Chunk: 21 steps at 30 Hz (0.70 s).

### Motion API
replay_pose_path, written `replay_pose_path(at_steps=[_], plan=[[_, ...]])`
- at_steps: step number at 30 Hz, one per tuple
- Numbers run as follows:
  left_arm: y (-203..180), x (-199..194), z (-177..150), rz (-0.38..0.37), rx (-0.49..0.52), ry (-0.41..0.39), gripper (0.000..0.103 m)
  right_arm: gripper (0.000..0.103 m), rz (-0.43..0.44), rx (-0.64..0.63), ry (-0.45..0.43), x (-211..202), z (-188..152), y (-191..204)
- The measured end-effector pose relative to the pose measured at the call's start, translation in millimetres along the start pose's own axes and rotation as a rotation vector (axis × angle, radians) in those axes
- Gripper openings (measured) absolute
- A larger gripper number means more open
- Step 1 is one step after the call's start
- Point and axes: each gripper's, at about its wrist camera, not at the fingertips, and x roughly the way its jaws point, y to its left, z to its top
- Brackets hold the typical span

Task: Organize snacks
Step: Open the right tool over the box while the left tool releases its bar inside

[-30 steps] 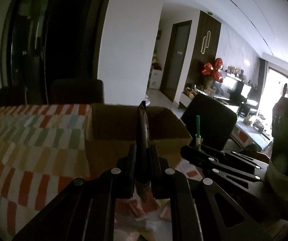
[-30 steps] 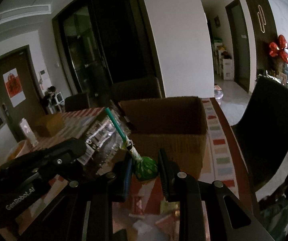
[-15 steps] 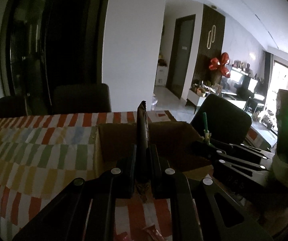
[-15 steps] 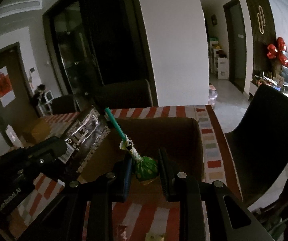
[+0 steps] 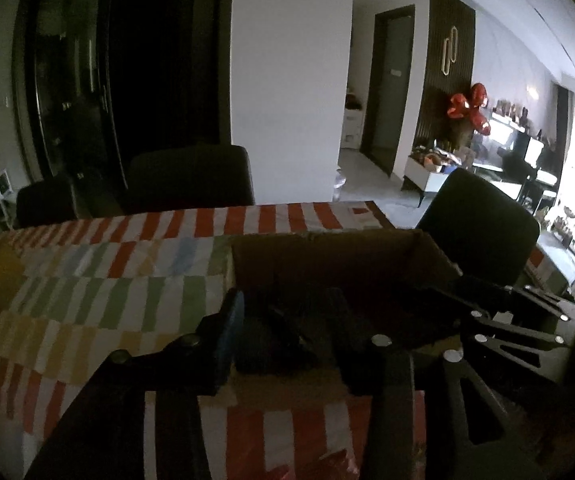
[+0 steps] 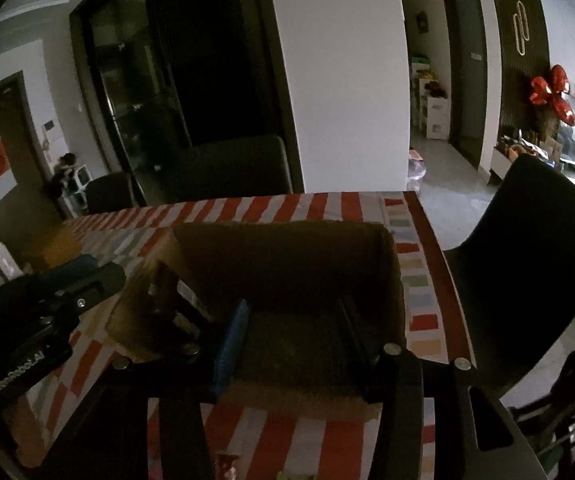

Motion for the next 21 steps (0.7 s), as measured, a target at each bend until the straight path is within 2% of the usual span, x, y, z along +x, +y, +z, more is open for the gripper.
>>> replay_pose_path(at_steps=[3,13,21], plan=[[1,-17,-9,0.002,0.005,-0.004,0.051,0.056,0.006,-0.009,-0.014,-13,-8,5],[2,-70,-37,-0.027,0.026,-0.030,0.058,0.059,0.039,-0.055,-0.086,-65,-35,29],[5,-107,-68,-0.038,0.033,-0.034,0.058,0.060,0.093,-0.075,-0.106,-89,-60,48]])
